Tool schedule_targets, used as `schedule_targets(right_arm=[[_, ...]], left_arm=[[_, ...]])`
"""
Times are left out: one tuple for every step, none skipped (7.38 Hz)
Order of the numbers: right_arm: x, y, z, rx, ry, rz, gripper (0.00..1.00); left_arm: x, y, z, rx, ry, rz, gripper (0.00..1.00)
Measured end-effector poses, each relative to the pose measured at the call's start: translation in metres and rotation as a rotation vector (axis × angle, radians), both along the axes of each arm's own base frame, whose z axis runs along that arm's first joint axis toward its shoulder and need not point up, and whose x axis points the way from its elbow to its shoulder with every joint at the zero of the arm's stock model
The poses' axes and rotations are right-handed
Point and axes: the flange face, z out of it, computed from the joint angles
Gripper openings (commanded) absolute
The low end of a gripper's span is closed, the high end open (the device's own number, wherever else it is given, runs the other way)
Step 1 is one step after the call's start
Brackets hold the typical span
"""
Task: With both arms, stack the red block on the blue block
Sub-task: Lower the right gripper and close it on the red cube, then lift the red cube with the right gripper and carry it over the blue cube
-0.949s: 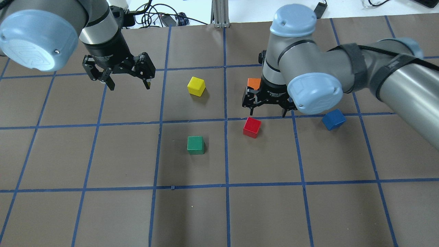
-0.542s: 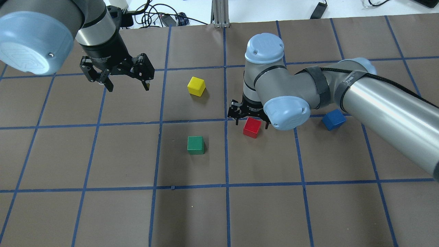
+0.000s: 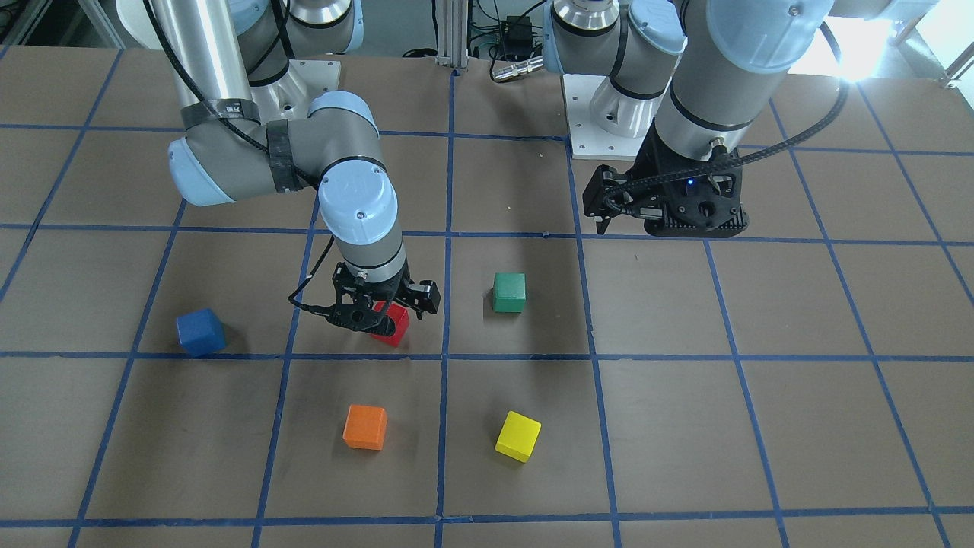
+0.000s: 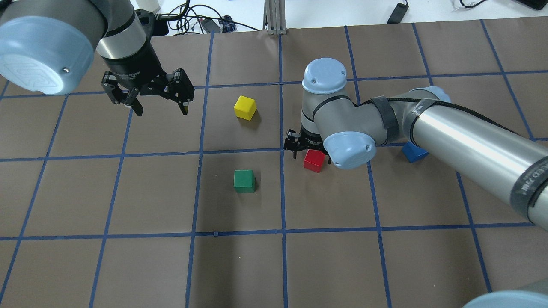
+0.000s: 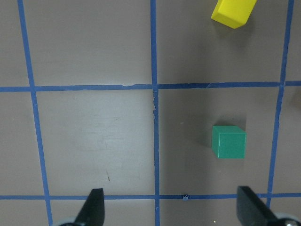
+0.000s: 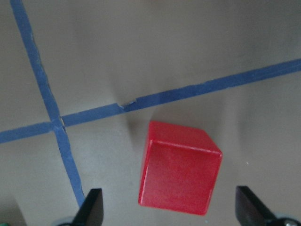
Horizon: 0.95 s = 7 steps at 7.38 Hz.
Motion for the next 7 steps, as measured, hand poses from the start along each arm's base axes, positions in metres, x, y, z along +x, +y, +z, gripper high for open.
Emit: schedule_targets(right_arm=[[-0.002,-0.004,-0.004,-0.01,-0.002,-0.006,0.99],[-0.004,-0.004,-0.008,-0.011,-0.002,-0.009,0.94],[-0.005,-0.004,-0.011,-0.009,-0.001,-0.011,0.83],[-0.005,-0.004,-0.014,-0.007,0.0,-0.014,0.64],[-0.005,-0.004,-0.015,-0.008,0.0,-0.019,0.4],[-0.005,-0.005,-0.017,-0.011,0.0,-0.025,0.27],[-0.005,-0.006,-0.018,-0.011,0.0,-0.032,0.17]], left_arm=[[0.0,0.002,-0.001,0.004,0.0,-0.001,1.0],[0.0,0.003,-0.002,0.006,0.0,-0.004,1.0],[0.0,0.004,-0.004,0.009,0.001,-0.018,1.0],[0.0,0.004,-0.004,0.009,0.002,-0.034,1.0],[0.0,0.004,-0.005,0.009,0.002,-0.041,1.0],[0.0,0.004,-0.006,0.01,0.002,-0.043,1.0],[0.0,0.004,-0.006,0.011,0.003,-0.044,1.0]])
